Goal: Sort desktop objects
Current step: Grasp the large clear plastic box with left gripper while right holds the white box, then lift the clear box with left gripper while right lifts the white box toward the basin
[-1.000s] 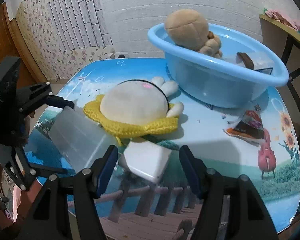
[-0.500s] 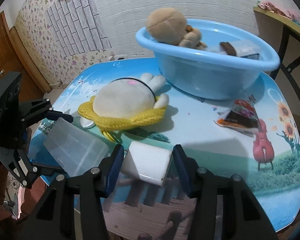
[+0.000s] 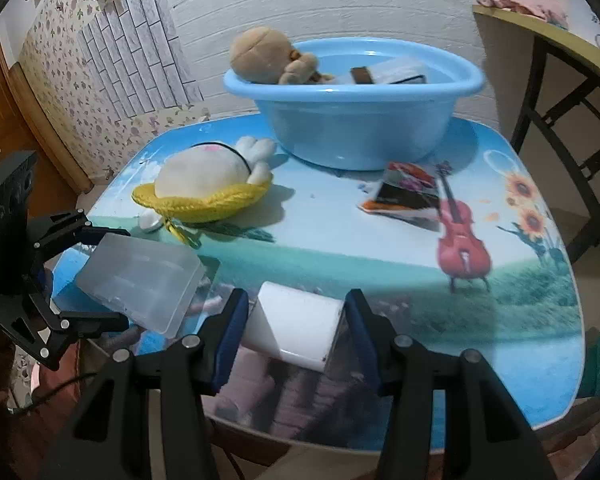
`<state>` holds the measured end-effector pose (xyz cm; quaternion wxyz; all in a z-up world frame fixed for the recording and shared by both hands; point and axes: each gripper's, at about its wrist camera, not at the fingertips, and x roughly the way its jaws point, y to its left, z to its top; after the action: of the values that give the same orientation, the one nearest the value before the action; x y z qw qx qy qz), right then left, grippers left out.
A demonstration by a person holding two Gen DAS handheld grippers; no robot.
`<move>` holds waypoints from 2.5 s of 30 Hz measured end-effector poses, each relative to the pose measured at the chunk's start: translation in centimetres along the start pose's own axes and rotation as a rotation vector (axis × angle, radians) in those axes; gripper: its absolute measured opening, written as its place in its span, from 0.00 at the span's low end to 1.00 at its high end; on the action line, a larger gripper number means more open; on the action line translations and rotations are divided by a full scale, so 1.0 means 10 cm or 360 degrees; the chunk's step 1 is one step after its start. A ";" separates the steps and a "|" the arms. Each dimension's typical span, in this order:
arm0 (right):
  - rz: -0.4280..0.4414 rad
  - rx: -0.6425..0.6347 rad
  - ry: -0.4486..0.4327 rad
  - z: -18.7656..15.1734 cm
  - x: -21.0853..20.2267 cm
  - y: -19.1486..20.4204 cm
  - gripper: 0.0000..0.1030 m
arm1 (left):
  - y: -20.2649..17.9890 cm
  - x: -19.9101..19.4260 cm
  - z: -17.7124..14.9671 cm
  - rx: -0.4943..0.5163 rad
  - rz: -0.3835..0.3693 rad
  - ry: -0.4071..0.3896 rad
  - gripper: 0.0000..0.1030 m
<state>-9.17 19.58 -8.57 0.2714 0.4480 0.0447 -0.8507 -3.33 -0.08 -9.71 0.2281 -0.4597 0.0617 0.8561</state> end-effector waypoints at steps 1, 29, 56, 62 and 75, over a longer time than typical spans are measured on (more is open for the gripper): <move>-0.0006 0.0007 -0.0002 -0.02 -0.02 -0.02 0.48 | -0.02 0.01 0.01 -0.0009 0.0011 0.0004 0.89; -0.0077 0.0105 -0.0023 -0.16 -0.21 -0.46 0.60 | -0.26 0.12 0.05 -0.0030 0.0003 0.0078 0.91; -0.0046 0.0075 -0.0037 -0.17 -0.20 -0.43 0.60 | -0.42 0.21 0.23 -0.0002 0.0008 0.0043 0.62; -0.0043 0.0064 -0.0038 -0.17 -0.20 -0.44 0.60 | -0.47 0.21 0.26 0.0012 -0.0009 0.0029 0.61; -0.0026 0.0010 0.0004 -0.23 -0.11 -0.33 0.60 | -0.52 0.39 0.38 0.0032 0.0074 0.0020 0.72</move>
<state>-8.55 23.57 -9.60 0.2630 0.4494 0.0461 -0.8525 -5.74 7.08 -10.16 0.2123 -0.4612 0.0824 0.8576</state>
